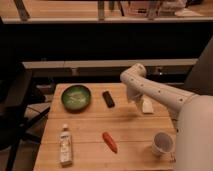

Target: Place the white sponge in the ceramic bowl

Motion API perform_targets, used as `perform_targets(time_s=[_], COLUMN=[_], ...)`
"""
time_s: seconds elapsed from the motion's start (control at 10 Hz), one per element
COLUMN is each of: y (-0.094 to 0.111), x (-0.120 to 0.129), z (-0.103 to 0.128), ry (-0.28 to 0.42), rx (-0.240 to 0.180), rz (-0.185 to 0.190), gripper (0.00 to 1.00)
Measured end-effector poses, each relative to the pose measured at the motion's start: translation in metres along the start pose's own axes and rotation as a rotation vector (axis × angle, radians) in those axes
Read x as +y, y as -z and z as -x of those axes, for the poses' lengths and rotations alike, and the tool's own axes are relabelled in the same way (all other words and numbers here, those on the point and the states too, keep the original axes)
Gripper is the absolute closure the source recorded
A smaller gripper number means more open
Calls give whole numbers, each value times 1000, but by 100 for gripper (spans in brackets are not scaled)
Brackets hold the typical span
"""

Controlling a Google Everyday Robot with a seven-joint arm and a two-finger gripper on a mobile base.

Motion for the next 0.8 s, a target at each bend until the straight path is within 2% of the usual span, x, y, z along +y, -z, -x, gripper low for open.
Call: perform_targets(time_s=[0.3,0.6,0.7,0.8], y=[-4,-11,-14,-17], x=[14,7,1,7], z=[-18,-18,-16,-17], ry=[26,9,15,15], rx=[13,-10,-7,-5], rz=[26,22,7,11], gripper=[20,20,20,20])
